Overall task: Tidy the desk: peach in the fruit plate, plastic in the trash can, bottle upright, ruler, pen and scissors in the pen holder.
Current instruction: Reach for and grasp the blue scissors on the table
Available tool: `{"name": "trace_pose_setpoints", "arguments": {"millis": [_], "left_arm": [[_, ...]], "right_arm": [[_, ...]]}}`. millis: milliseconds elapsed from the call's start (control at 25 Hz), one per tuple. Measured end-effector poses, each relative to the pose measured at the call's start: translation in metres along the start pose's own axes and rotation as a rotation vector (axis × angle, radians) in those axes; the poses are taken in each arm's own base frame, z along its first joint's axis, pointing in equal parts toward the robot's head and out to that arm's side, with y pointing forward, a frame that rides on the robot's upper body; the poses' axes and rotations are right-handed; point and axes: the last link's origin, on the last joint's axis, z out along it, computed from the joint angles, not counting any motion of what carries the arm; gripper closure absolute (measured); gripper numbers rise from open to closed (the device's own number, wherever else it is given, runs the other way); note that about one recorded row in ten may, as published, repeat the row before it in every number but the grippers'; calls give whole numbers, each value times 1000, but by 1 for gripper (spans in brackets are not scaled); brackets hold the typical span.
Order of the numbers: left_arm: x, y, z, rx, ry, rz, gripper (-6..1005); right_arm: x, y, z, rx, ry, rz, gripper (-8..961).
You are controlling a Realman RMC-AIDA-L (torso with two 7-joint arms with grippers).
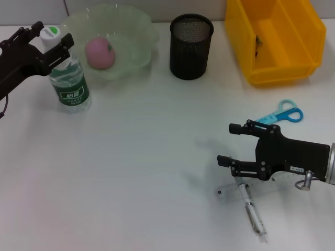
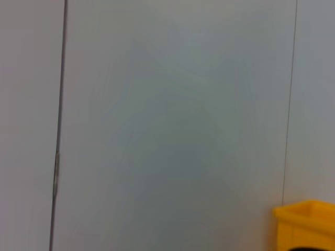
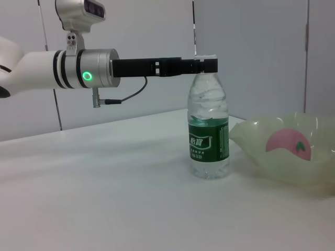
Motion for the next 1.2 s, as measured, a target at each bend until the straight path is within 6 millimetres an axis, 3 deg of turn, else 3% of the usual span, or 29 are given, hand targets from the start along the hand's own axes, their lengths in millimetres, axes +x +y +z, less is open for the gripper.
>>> {"name": "trace_pose_setpoints", "arguments": {"millis": [360,680,1200], "left_arm": [[21,4,-6,-68,125,-96,207],[46,11,-22,-231,218,-197,207],[44,34,-39,-496,102,-190,208]], "right_arm": [[0,-1,-1,5,-2,1,136],[0,-1,-2,8,-1,2,136],[-1,-2,-1,6,-2,2,136]]}}
